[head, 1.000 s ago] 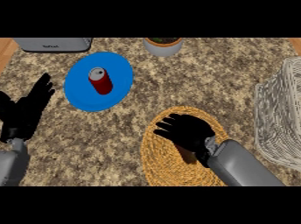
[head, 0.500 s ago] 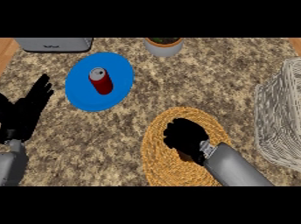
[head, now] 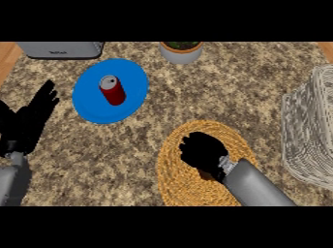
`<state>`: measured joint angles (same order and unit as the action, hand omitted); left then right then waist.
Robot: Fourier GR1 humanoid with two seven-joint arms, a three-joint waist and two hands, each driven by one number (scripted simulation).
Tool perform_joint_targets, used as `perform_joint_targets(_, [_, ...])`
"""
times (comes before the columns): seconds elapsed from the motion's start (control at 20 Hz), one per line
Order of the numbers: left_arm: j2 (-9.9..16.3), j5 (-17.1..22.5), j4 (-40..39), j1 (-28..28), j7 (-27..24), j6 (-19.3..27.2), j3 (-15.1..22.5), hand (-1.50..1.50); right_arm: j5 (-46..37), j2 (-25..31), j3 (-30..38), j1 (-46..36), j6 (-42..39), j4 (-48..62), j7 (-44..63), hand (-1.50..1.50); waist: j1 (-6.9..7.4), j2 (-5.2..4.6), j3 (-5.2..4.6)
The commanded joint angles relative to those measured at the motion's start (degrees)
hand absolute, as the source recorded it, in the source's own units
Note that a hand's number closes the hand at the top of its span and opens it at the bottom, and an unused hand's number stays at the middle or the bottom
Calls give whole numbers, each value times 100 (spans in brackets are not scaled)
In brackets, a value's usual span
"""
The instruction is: Pick the sweet potato from the placemat and place it in the basket
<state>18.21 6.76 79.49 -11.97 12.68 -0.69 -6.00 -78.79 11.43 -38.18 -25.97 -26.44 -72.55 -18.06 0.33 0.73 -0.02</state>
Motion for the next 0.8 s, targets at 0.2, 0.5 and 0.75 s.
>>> perform_joint_targets(0.2, [193,86,-11,331,-52,99,-384,0,759,-841,1126,2396,811,-1054,1743,150,-685,70,29])
perform_joint_targets(0.5, [94,110,38,576,-201,92,-389,0,1915,-1131,992,4406,1961,-2344,2047,150,-657,51,23])
perform_joint_targets(0.75, [-2,56,161,452,-10,132,-220,0,2911,-1140,-7,5582,2853,-3952,1589,150,-613,67,23])
